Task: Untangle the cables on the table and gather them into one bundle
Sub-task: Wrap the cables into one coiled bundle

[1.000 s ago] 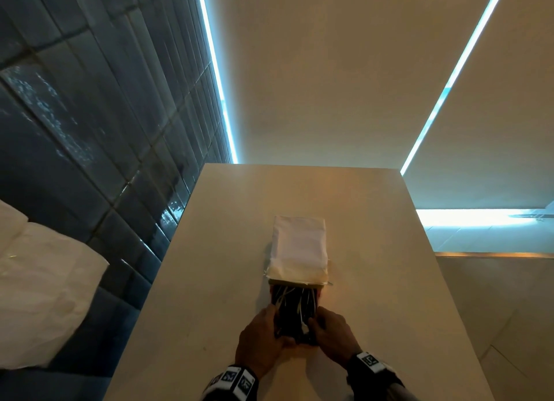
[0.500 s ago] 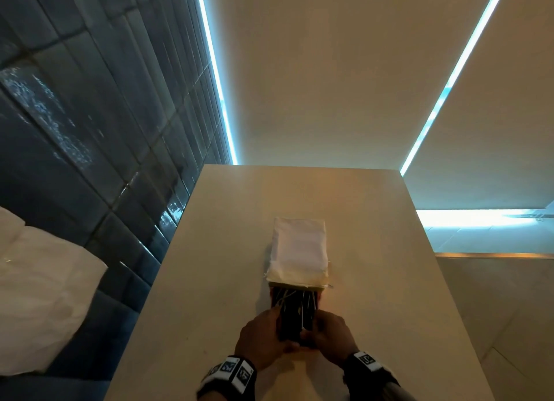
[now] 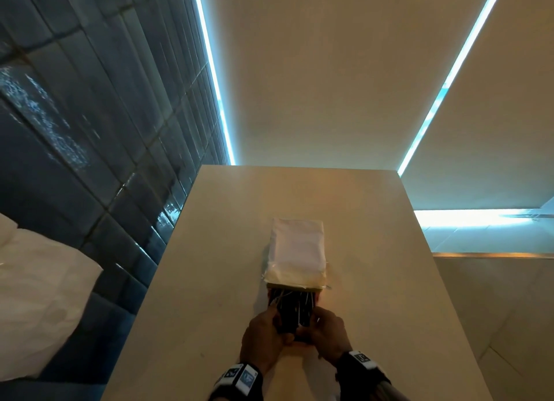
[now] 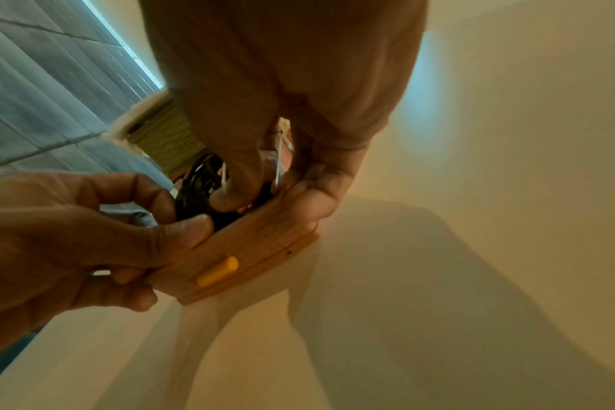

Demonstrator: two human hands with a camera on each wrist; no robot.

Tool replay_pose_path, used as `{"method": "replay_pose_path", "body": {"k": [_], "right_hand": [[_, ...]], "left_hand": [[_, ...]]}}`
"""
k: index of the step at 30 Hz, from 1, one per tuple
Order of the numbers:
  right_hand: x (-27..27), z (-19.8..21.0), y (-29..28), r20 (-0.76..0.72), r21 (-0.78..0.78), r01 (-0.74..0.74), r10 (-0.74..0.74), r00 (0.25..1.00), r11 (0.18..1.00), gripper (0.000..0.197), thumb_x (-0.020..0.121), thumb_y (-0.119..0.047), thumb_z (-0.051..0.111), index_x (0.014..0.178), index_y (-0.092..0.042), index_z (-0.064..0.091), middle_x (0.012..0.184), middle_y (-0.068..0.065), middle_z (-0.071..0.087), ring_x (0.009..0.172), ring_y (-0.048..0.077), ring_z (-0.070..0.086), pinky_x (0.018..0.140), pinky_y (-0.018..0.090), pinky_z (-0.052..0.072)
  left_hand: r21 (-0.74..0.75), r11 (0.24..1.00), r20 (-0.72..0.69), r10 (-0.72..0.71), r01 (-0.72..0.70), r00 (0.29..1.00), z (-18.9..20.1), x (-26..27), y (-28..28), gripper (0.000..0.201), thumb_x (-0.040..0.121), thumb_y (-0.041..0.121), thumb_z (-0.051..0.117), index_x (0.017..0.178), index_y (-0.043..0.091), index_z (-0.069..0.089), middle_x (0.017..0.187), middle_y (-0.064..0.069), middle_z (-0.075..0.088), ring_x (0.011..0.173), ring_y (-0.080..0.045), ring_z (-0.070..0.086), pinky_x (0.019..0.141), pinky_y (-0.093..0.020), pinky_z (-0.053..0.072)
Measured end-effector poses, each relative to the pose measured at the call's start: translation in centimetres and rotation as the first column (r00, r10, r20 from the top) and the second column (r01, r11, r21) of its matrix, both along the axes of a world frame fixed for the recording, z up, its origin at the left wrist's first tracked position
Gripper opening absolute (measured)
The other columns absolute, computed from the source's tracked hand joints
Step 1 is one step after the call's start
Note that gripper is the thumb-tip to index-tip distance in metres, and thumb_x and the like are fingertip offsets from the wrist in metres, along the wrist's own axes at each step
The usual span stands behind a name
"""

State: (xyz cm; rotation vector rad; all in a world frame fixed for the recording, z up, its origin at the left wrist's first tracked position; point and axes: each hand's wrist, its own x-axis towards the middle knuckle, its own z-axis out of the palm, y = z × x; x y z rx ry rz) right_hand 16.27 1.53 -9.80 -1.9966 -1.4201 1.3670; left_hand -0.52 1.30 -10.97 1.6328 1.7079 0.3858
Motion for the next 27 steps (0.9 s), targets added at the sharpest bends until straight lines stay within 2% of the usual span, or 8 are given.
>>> {"method": "replay_pose_path", "body": {"k": [4, 8, 13, 15, 17, 20, 23, 27], "right_hand": [[0.0, -0.1, 0.8, 0.007, 0.023, 0.027, -0.027, 1.0, 0.999, 0.034, 0.07, -0.029, 0.075, 0.101, -0.021, 0.066, 0.089, 0.003, 0.067, 0.075, 0.026, 0.067, 0.058, 0.042, 0.059], [0.4, 0.1, 1.8, 0.008, 0.037, 0.092, -0.092, 0.996, 0.995, 0.025, 0.071, -0.021, 0.076, 0.081, -0.034, 0.057, 0.085, 0.001, 0.067, 0.076, 0.026, 0.067, 0.057, 0.036, 0.057], [0.5, 0.6, 2.9, -0.02, -0.031, 0.183, -0.184, 0.983, 0.983, 0.022, 0.076, -0.015, 0.076, 0.087, -0.02, 0.057, 0.082, 0.002, 0.063, 0.062, 0.022, 0.064, 0.039, 0.027, 0.05], [0.8, 0.9, 3.1, -0.021, -0.083, 0.201, -0.204, 0.979, 0.976, 0.025, 0.075, -0.02, 0.079, 0.078, -0.018, 0.054, 0.078, 0.007, 0.065, 0.053, 0.021, 0.062, 0.039, 0.028, 0.051], [0.9, 0.9, 3.2, -0.05, -0.167, 0.209, -0.22, 0.974, 0.963, 0.029, 0.075, -0.024, 0.081, 0.073, -0.015, 0.053, 0.075, 0.01, 0.067, 0.051, 0.024, 0.064, 0.042, 0.029, 0.052], [0.7, 0.6, 3.6, -0.042, -0.207, 0.241, -0.255, 0.966, 0.948, 0.029, 0.072, -0.028, 0.082, 0.068, -0.013, 0.057, 0.074, 0.015, 0.072, 0.061, 0.031, 0.071, 0.056, 0.039, 0.06], [0.8, -1.2, 4.5, 0.022, -0.174, 0.243, -0.243, 0.97, 0.954, 0.027, 0.075, -0.035, 0.072, 0.065, -0.011, 0.064, 0.077, 0.019, 0.074, 0.071, 0.032, 0.072, 0.07, 0.042, 0.061], [1.4, -4.3, 5.9, 0.034, -0.163, 0.311, -0.31, 0.95, 0.936, 0.033, 0.074, -0.031, 0.059, 0.078, -0.001, 0.071, 0.08, 0.021, 0.073, 0.073, 0.035, 0.072, 0.075, 0.048, 0.06]], "left_hand": [[0.029, 1.0, 0.001, 0.0, 0.0, 1.0, 0.1, 0.1, 0.7, 0.027, 0.071, 0.026, 0.076, 0.086, 0.028, 0.054, 0.089, 0.007, 0.06, 0.081, -0.014, 0.059, 0.07, -0.028, 0.049], [0.095, 0.995, -0.003, -0.009, 0.01, 1.0, 0.0, 0.5, 1.5, 0.021, 0.075, 0.025, 0.075, 0.088, 0.023, 0.058, 0.089, 0.008, 0.056, 0.082, -0.016, 0.058, 0.066, -0.019, 0.04], [0.077, 0.991, -0.095, 0.114, -0.107, 0.989, 0.3, 0.4, 3.1, 0.048, 0.068, 0.047, 0.074, 0.107, 0.025, 0.058, 0.103, 0.005, 0.061, 0.094, -0.021, 0.063, 0.067, -0.027, 0.044], [-0.001, 0.973, -0.044, 0.229, -0.229, 0.973, 0.1, -0.1, 3.4, 0.061, 0.059, 0.055, 0.078, 0.099, 0.02, 0.051, 0.095, 0.002, 0.058, 0.085, -0.026, 0.062, 0.06, -0.03, 0.04], [-0.104, 0.948, -0.003, 0.302, -0.3, 0.953, -0.1, -0.5, 3.6, 0.069, 0.055, 0.058, 0.081, 0.092, 0.016, 0.042, 0.09, 0.0, 0.055, 0.079, -0.026, 0.057, 0.057, -0.03, 0.036], [-0.18, 0.932, 0.013, 0.321, -0.314, 0.947, -0.5, -0.6, 4.2, 0.063, 0.061, 0.048, 0.085, 0.095, 0.013, 0.044, 0.095, -0.003, 0.06, 0.08, -0.023, 0.055, 0.062, -0.03, 0.042], [-0.156, 0.931, 0.058, 0.342, -0.33, 0.938, -0.6, -0.5, 4.7, 0.055, 0.063, 0.045, 0.084, 0.093, 0.014, 0.05, 0.088, 0.002, 0.059, 0.078, -0.02, 0.054, 0.063, -0.027, 0.04], [-0.116, 0.934, 0.1, 0.35, -0.339, 0.931, -0.3, -0.3, 5.2, 0.046, 0.067, 0.04, 0.083, 0.09, 0.016, 0.05, 0.084, 0.004, 0.055, 0.078, -0.018, 0.052, 0.063, -0.024, 0.036]]}}
